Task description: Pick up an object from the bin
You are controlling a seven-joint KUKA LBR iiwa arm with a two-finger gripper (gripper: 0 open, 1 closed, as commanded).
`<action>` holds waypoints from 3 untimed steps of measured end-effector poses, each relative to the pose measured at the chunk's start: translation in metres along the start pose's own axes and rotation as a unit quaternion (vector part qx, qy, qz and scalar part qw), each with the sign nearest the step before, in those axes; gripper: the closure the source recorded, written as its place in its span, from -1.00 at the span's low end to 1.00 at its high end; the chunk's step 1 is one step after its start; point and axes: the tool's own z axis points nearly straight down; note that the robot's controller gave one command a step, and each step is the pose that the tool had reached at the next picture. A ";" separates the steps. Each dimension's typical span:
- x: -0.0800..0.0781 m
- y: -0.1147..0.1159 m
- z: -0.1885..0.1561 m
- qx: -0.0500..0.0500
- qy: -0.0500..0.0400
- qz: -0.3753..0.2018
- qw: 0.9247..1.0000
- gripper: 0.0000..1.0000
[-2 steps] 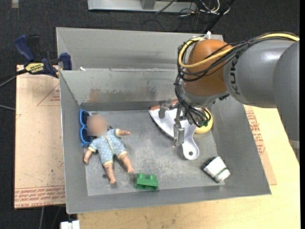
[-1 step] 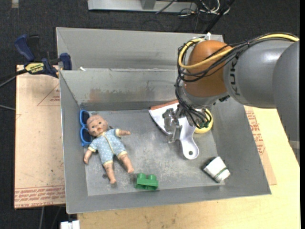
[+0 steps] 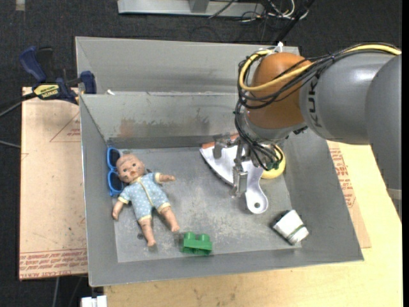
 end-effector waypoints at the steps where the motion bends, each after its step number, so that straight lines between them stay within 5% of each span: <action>1: 0.000 0.000 0.000 0.000 0.000 0.000 1.000 -1.00; 2: 0.013 -0.082 0.017 0.000 -0.001 -0.018 1.000 1.00; 3: 0.013 -0.082 0.017 0.000 -0.001 -0.018 1.000 1.00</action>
Offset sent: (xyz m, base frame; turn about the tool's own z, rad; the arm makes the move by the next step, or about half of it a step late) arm 0.0024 -0.0830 -0.0184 -0.0386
